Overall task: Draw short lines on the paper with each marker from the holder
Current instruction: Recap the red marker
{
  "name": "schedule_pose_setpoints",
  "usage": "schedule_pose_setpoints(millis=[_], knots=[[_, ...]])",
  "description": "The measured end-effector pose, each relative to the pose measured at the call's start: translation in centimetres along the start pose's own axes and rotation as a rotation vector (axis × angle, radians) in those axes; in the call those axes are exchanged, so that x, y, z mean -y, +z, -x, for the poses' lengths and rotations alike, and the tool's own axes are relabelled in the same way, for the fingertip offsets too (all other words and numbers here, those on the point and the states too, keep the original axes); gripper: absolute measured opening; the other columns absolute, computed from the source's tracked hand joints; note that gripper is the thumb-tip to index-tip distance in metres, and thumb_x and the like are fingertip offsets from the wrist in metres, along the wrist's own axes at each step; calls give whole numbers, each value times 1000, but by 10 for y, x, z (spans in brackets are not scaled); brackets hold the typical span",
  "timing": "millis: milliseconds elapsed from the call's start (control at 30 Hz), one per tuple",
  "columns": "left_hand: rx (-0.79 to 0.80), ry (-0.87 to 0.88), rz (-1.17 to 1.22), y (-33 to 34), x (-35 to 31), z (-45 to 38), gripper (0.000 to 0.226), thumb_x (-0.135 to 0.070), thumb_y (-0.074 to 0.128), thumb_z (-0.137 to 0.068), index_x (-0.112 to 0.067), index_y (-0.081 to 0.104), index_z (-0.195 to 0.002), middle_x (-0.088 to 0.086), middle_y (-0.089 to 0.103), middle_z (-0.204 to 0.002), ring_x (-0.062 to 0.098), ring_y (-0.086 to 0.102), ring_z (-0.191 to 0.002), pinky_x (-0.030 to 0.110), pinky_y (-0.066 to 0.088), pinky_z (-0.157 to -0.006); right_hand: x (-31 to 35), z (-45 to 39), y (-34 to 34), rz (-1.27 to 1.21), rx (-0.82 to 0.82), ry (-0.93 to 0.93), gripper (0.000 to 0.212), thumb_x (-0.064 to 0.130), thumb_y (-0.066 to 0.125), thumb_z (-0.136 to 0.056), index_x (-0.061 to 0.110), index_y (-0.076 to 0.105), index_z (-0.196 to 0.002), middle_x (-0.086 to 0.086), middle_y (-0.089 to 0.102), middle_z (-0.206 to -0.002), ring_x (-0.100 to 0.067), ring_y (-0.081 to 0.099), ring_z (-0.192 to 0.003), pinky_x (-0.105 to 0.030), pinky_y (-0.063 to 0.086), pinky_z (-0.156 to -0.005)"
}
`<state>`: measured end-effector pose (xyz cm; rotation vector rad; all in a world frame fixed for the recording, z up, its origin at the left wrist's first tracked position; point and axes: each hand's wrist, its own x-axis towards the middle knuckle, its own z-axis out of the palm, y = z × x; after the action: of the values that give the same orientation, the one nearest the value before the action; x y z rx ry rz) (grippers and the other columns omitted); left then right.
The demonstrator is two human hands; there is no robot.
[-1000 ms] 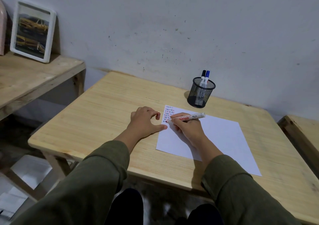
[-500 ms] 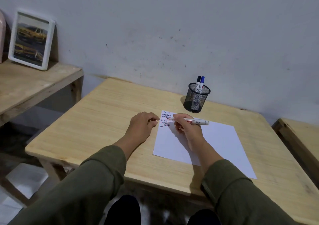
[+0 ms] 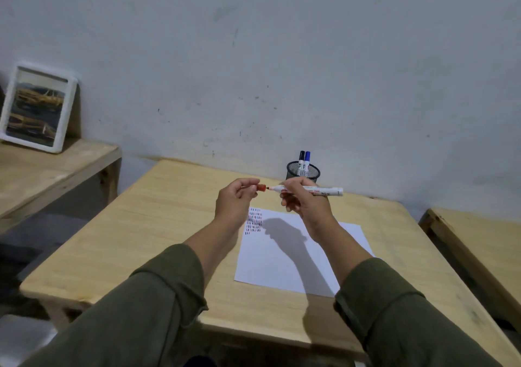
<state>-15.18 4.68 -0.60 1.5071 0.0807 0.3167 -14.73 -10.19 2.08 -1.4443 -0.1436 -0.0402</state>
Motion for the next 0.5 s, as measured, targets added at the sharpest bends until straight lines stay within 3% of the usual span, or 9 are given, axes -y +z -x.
schedule_pose_setpoints(millis=[200,500], knots=[[75,-13,54,10,-16,-2,16,-13,52,-93,-21,65,-99,-6,68,-88,2,61,-81,17,45,-70,15,0,-3,8,-11,-26,14,6,58,-87,9,60,-73,-13,58,-71,-15,53,-49,-21,41,-46],[195,-16,4,18,-31,-4,15,-18,53,-93,-21,68,-95,-10,68,-85,3,59,-75,19,44,-71,31,0,-12,67,33,-31,13,10,59,-87,10,58,-75,-5,60,-68,-14,55,-54,-21,43,-52]])
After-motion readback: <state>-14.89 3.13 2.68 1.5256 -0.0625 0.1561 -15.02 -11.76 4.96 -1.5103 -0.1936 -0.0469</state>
